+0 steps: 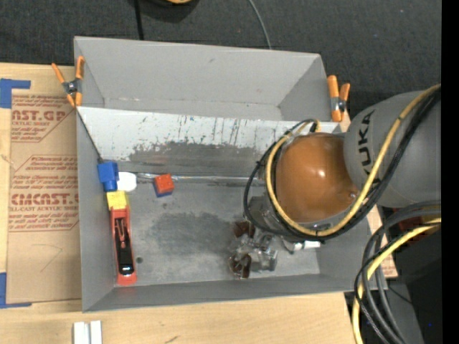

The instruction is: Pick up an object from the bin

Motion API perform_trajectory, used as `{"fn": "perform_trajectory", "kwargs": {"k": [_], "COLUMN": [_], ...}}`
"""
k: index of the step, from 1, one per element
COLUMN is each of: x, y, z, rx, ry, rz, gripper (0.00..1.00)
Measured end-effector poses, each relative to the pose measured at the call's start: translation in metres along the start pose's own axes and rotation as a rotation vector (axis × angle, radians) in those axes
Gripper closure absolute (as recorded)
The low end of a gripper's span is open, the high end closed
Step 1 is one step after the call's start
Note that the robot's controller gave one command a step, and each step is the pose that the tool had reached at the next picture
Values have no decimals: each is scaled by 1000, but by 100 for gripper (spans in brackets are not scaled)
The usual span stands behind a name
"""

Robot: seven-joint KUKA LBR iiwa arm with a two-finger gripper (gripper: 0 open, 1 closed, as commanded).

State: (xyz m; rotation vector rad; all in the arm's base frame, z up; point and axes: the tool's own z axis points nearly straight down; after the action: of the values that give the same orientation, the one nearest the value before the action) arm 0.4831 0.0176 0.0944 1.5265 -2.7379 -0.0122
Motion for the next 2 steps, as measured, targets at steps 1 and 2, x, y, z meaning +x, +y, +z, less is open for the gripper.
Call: {"fn": "perform_trajectory", "kwargs": {"k": [1,2], "x": [-1,-1], "y": [-1,-1], "z": [-24,-46], "rx": [2,5], "ry": [-2,-4], "rz": [0,1], "gripper": [100,100]}}
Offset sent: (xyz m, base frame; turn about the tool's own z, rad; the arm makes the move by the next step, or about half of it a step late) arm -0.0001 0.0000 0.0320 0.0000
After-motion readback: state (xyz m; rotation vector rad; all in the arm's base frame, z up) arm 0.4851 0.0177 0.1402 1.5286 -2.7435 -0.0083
